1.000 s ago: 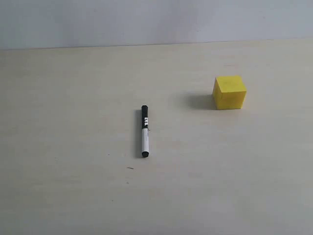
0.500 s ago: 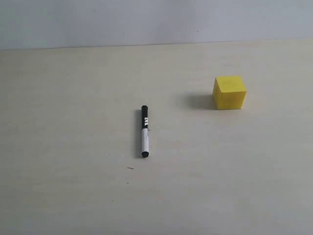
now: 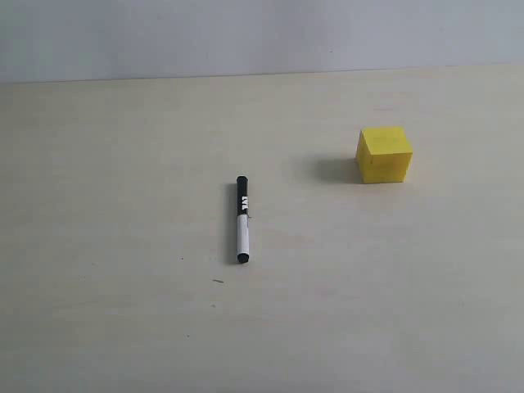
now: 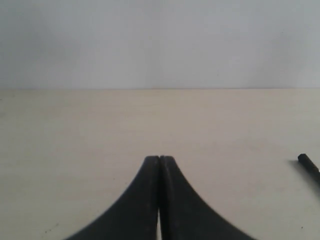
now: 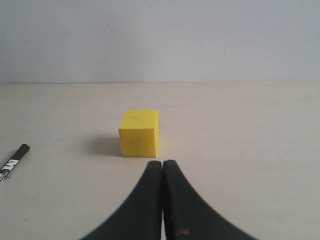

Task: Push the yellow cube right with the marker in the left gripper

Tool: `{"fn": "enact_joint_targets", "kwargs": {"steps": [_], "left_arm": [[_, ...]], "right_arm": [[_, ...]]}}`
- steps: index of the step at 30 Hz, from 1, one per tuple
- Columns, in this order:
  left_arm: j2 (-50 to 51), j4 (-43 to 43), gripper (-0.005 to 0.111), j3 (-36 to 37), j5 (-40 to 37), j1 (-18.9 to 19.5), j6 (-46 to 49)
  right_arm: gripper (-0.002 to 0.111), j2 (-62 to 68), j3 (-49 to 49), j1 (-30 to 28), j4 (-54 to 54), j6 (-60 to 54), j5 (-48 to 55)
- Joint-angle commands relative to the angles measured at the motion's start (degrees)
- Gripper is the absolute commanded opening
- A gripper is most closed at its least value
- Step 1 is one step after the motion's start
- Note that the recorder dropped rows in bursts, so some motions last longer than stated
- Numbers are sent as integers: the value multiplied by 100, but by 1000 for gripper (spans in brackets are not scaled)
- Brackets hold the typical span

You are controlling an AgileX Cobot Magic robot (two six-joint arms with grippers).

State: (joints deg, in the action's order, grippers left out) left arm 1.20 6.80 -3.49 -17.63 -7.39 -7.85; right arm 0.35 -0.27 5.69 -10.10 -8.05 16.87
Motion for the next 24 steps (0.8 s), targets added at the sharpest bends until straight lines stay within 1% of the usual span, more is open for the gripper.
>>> {"fn": "enact_joint_targets", "kwargs": {"steps": [1, 3, 7, 24], "left_arm": [[-103, 35, 0, 349, 195, 16, 13], [-120, 35, 0, 349, 285, 16, 13], [-120, -7, 0, 349, 185, 16, -249], [-120, -7, 0, 349, 23, 16, -225]], "right_arm": [[0, -35, 27, -34, 1, -29, -43], [0, -35, 27, -34, 1, -29, -43], [0, -35, 27, -34, 1, -29, -43], [0, -35, 27, -34, 1, -29, -43]]}}
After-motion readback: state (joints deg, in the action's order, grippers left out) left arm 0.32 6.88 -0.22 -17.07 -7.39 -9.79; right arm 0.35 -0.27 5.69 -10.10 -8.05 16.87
